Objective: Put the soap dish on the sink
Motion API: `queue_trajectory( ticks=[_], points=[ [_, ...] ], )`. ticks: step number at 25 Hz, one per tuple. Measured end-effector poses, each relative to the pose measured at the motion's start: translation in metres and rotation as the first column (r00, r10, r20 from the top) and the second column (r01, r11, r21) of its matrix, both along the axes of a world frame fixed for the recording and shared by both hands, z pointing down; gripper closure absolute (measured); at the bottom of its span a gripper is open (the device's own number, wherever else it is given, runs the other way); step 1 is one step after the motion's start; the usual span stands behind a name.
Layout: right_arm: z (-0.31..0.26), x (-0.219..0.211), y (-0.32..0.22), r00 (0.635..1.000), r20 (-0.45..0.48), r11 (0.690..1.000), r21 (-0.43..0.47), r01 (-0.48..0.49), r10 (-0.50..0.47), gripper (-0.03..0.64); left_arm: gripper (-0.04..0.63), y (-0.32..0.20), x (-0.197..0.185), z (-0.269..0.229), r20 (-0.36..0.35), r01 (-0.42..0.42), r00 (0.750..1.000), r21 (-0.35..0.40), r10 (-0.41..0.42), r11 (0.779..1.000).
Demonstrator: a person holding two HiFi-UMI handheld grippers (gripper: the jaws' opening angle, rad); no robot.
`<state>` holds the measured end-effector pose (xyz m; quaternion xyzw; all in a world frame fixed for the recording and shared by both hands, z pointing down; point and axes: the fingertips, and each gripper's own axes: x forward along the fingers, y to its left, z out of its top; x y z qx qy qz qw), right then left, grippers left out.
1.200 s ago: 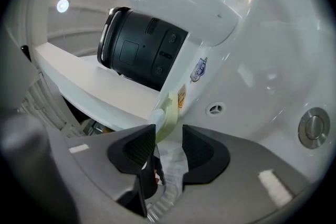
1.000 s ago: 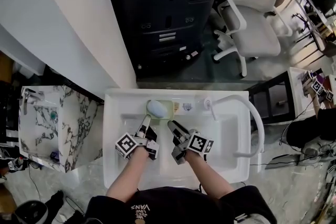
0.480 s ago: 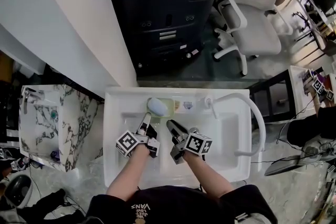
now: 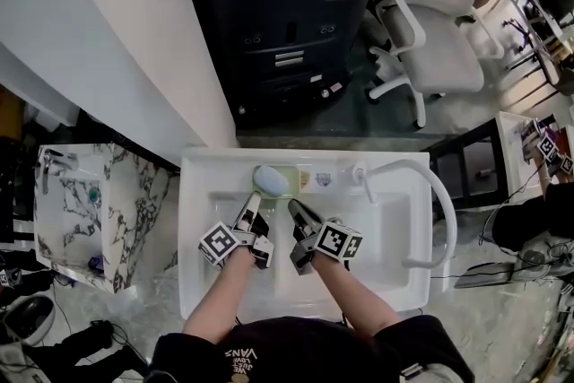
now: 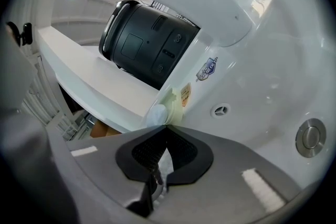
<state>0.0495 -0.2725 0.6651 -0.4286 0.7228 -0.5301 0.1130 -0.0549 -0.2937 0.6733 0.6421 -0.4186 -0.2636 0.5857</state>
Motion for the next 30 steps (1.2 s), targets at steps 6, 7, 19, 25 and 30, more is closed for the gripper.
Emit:
queue_trajectory(
  ticks=[6,7,19,25,30],
  points=[
    [0.001,-0.001,-0.001,1.0,0.012,1.0,-0.009,-0.018,0.018,0.614,0.449,0.002,0.003,-0.008,0.01,-0.075,0.997,0.06,0.075,0.995],
    [0.001,-0.001,-0.001,1.0,0.014,1.0,-0.012,-0.02,0.021,0.614,0.427,0.004,0.004,-0.007,0.027,-0.095,0.995,0.054,0.094,0.994],
    [0.001,-0.001,-0.002,0.999,0.016,0.999,-0.021,-0.043,0.043,0.614,0.42,0.021,0.009,0.0,0.347,-0.297,0.901,0.055,0.26,0.953],
    [0.001,0.001,-0.004,0.998,0.021,0.998,-0.021,-0.052,0.052,0.614,0.42,0.024,0.013,0.003,0.492,-0.371,0.814,0.033,0.308,0.928],
    [0.002,-0.001,-0.003,0.998,0.034,0.998,-0.028,-0.052,0.053,0.614,0.42,0.023,0.013,0.009,0.604,-0.395,0.73,-0.01,0.32,0.919]
  ],
)
